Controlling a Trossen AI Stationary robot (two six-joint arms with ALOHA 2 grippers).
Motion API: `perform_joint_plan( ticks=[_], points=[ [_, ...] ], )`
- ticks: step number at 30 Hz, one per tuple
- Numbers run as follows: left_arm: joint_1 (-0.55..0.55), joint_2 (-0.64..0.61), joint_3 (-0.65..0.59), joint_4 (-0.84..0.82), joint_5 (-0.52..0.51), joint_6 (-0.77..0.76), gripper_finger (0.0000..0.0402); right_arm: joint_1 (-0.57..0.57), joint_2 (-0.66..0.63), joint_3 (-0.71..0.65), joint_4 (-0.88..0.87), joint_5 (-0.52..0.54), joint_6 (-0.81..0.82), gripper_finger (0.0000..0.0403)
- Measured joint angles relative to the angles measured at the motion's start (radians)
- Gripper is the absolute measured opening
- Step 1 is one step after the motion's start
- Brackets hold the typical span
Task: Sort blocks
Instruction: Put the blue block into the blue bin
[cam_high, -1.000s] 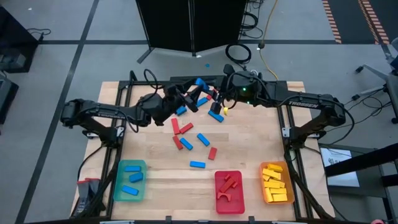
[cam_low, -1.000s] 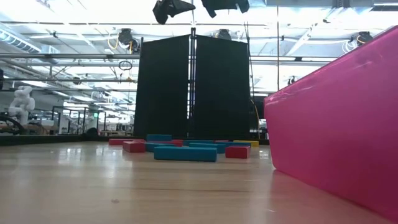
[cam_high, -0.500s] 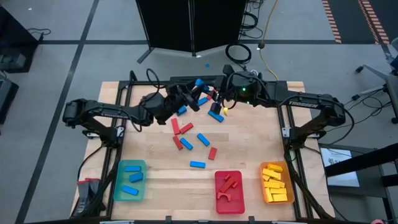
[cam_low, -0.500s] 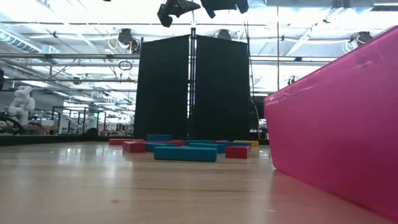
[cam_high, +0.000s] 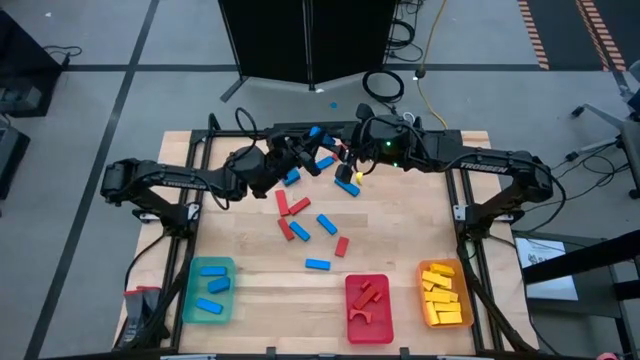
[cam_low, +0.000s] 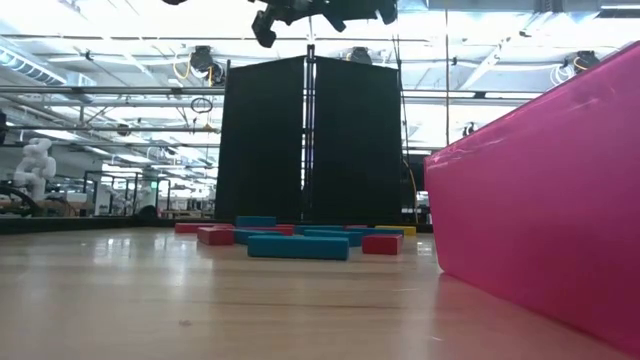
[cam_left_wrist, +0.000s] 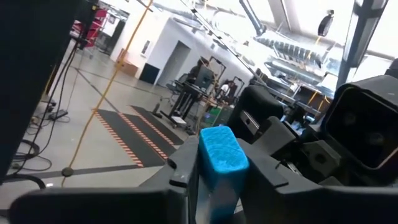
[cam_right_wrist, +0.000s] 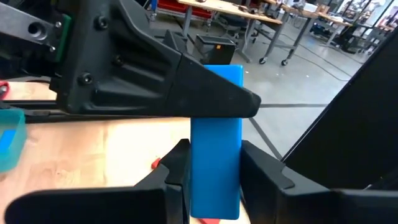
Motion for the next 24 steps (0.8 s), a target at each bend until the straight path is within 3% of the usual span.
perform_joint_plan(
  ticks=[9, 11, 18, 21, 24],
  points=[
    [-0.002, 0.0, 0.0, 0.004, -0.021, -0.004, 0.0078, 0.0, 0.001, 0.0, 0.004, 0.001, -0.017, 0.0086],
    [-0.002, 0.0, 0.0, 0.008, -0.018, -0.004, 0.0075, 0.0, 0.001, 0.0, 0.006, 0.002, -0.043, 0.0122],
    [-0.005, -0.013, 0.0, -0.016, 0.002, 0.043, 0.0068, 0.001, 0.004, 0.025, -0.135, 0.13, -0.031, 0.0313],
    [-0.014, -0.067, 0.001, -0.154, -0.002, 0.056, 0.0068, -0.001, 0.003, 0.067, -0.298, 0.134, -0.003, 0.0351],
    [-0.036, -0.148, 0.002, -0.428, -0.004, 0.026, 0.0068, 0.004, 0.003, 0.104, -0.453, 0.122, -0.003, 0.0359]
  ],
)
